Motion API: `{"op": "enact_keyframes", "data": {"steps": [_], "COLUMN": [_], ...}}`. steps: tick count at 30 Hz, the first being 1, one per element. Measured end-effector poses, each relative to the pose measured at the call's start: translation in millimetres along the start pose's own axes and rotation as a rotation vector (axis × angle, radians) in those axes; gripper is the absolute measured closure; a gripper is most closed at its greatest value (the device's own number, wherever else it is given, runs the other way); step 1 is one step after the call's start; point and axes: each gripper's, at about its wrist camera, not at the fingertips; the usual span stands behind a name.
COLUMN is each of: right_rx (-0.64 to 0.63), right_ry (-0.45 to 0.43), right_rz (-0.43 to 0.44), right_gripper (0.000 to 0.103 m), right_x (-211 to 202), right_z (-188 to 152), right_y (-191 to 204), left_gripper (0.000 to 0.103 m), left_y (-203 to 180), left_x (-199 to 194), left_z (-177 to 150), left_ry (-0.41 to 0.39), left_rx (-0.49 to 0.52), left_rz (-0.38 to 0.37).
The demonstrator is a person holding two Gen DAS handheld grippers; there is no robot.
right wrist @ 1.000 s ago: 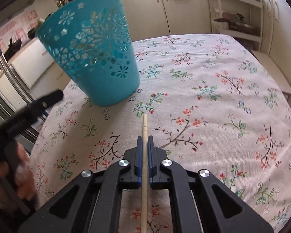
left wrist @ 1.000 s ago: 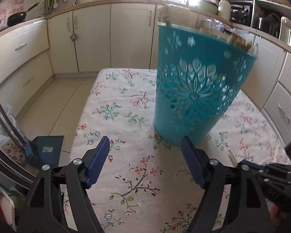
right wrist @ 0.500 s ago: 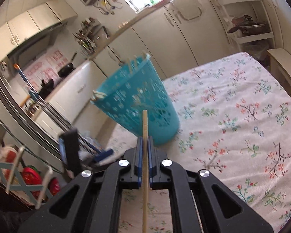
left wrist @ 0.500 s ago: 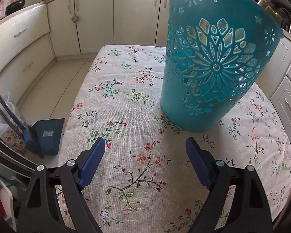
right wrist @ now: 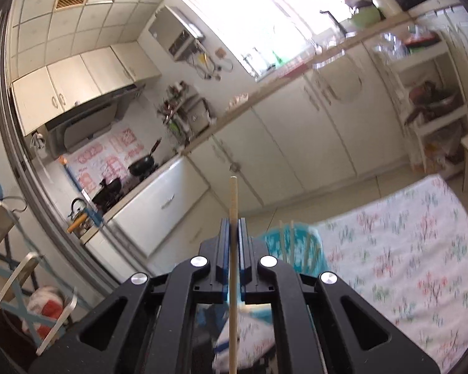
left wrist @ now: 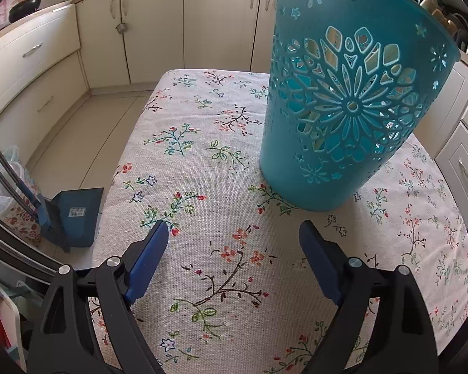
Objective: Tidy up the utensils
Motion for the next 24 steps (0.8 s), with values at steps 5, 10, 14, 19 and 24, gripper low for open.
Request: {"op": "enact_keyframes", "data": {"steps": [5,10,14,19,24], "right_rx": [-0.082,-0.197,-0.242,-0.284,-0.281], "right_ry": [-0.118,-0.129,-0.075,-0.023,0.031], "right_rz": [-0.11,-0.24,-0.27,-0.251,-0.221], "right_gripper": [0.097,0.097,0.097,0.096,0.078], "right_x": [39.6,75.8,84.2,59.9,9.3], "right_z": [9.2,-15.0,-37.6,-51.6,-58.1], "right_y": [4.4,-7.4,-17.4,-11.5,6.7], "left_gripper": [0.021,0.021,0.021,0.019,0.019], "left_y": [0.3,1.0,2.6,3.2,3.7], "left_x": [0.7,0.2,-0.2,0.4,-12.7], "left_z": [0.2,0.1,0.3,0.0,3.7], "left_ry": [0.001,-0.002,-0.002,-0.002,-0.01], "left_rx": [-0.005,-0.013,-0.017,-0.019,0.021], "left_rz": [-0.005,-0.011,-0.014,-0.017,0.007]}}
Point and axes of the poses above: each gripper's, at about its wrist camera, not at the fingertips, and x roughly the way its jaws point, y to its left, z to its top, and after that the axes turned 13 degrees about -y, right-handed
